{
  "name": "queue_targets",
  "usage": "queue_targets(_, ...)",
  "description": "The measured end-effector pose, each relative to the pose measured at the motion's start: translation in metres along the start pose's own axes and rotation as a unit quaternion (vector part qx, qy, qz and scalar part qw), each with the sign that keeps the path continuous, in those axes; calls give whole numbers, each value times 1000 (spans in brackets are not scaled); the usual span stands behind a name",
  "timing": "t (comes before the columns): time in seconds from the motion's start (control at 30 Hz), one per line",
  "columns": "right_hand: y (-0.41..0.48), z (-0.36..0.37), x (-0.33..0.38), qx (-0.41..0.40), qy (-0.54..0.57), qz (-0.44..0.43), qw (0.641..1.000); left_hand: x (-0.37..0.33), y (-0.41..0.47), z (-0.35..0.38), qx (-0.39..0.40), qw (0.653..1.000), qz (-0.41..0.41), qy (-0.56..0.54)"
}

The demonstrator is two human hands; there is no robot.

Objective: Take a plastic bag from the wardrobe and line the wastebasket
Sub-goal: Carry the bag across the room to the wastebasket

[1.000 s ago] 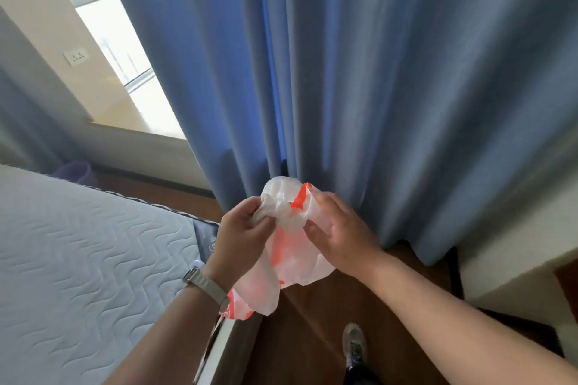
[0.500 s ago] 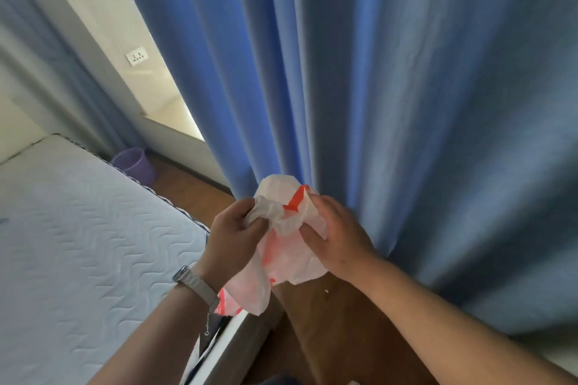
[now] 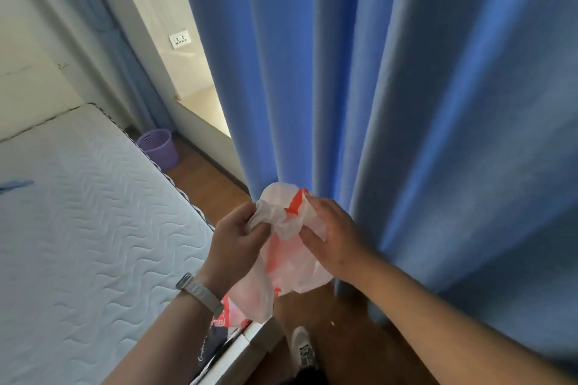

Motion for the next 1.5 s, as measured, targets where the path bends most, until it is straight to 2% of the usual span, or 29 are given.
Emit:
queue_targets(0.2, 83, 37, 29, 50, -52, -45, 996, 41, 69, -30, -37, 999, -23, -22)
queue_targets(0.47, 171, 101, 79, 69, -67, -130, 987, 78, 138, -90, -131, 989, -40, -56)
queue_targets(0.67, 204, 146, 119, 91, -22, -194, 977, 107, 149, -132, -189, 978, -77, -39)
queue_targets(0.8, 228, 171, 126, 114, 22, -199, 973, 122, 158, -149, -222, 970, -101, -13)
queue_targets(1.13, 326, 237, 127, 185, 74, -232, 952, 156, 230, -159, -300, 938, -170, 40)
queue_targets(1.5, 454, 243, 111, 176, 146, -253, 940, 161, 339, -133, -339, 923, -178, 33)
Point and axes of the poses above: each hand's wrist, its own y-axis towards the middle knuckle, its own z-axis out of the palm, x = y × z, the point moved 9 cm from there along y, towards the middle knuckle, and after that the axes turned 10 degrees about -x, right-handed, at the moved point
